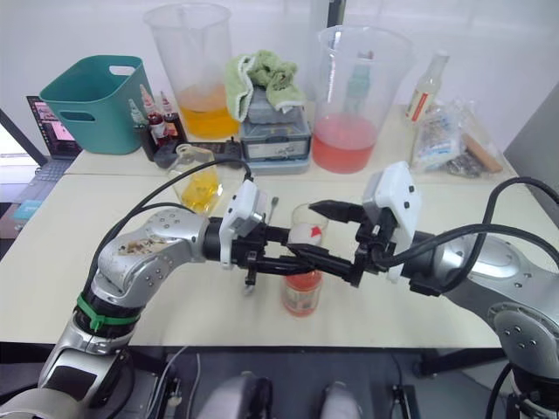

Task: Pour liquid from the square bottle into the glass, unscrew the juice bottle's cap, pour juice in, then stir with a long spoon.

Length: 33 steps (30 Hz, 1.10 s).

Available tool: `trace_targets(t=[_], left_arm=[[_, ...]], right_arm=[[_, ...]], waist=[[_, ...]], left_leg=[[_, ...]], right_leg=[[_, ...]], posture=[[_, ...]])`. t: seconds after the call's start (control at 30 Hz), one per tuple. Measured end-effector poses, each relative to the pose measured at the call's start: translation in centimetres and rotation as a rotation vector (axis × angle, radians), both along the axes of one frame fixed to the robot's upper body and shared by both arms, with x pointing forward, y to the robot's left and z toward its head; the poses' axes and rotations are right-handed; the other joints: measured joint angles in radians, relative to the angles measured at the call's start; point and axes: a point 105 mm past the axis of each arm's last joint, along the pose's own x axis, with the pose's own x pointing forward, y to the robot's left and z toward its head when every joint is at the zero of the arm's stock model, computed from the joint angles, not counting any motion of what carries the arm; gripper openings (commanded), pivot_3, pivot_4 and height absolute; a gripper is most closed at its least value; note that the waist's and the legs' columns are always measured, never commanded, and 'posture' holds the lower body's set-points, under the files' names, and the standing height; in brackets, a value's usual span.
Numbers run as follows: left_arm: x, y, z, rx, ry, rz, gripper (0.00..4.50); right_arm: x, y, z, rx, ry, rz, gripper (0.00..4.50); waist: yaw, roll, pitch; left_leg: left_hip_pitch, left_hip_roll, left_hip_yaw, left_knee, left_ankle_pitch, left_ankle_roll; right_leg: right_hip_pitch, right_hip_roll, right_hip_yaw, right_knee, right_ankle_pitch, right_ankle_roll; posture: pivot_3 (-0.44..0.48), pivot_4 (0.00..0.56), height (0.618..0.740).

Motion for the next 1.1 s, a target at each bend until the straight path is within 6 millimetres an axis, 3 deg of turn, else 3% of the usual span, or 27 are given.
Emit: trace_targets(t=[0.1,0.4,0.77,0.97,1.03,1.1], left_arm=[[0.2,0.0,-0.1,-0.003,0.001,0.003,1.60],[0.2,-0.2,-0.1,-0.003,0.002,-0.002,1.60],[0.1,-0.1,0.0,0.008,0.000,0.015,1.60],[-0.1,-0.1,0.2,0.000,0.001,0.015,1.60],[-0.1,-0.1,0.3,-0.004,0.003,0.013,1.60],[-0.2,-0.2,0.2,-0.001,0.009,0.008,1.60]], right_arm=[[-0.1,0.2,0.1,0.002,0.001,0.013,1.65],[0.0,0.0,0.2,-0.043,0.012,0.080,1.65],[2.6,-0.2,0.9,-0.151,-0.019,0.511,1.65],[3.0,-0.1,1.3,-0.195,0.033,0.628,1.65],[2.9,-0.1,1.4,-0.197,0.049,0.640,2.70],[2.3,0.0,2.2,-0.194,0.039,0.679,3.34]], waist=[[0.000,0.000,0.000],[0.001,0.000,0.000],[-0.004,0.000,0.000],[-0.001,0.000,0.000],[-0.001,0.000,0.000],[-0.002,0.000,0.000]], left_leg=[[0.000,0.000,0.000,0.001,0.000,0.000],[0.000,0.000,0.000,0.002,-0.001,0.001],[0.000,0.000,0.000,0.003,-0.001,0.001],[-0.002,-0.001,-0.001,0.003,-0.001,0.001],[-0.004,-0.001,-0.001,0.003,0.000,0.001],[-0.004,-0.001,-0.001,0.003,0.000,0.001]], right_leg=[[0.000,0.000,0.000,0.000,0.000,0.000],[0.001,0.000,0.000,0.000,0.000,0.000],[0.000,0.001,0.000,0.001,0.000,0.001],[-0.002,0.000,0.000,0.001,0.000,0.000],[-0.003,-0.001,0.000,0.001,0.000,0.000],[-0.003,-0.001,0.000,0.001,0.000,0.001]], posture=[[0.000,0.150,0.739],[0.000,0.150,0.739],[0.000,0.150,0.739],[0.000,0.150,0.739],[0.000,0.150,0.739],[0.000,0.150,0.739]])
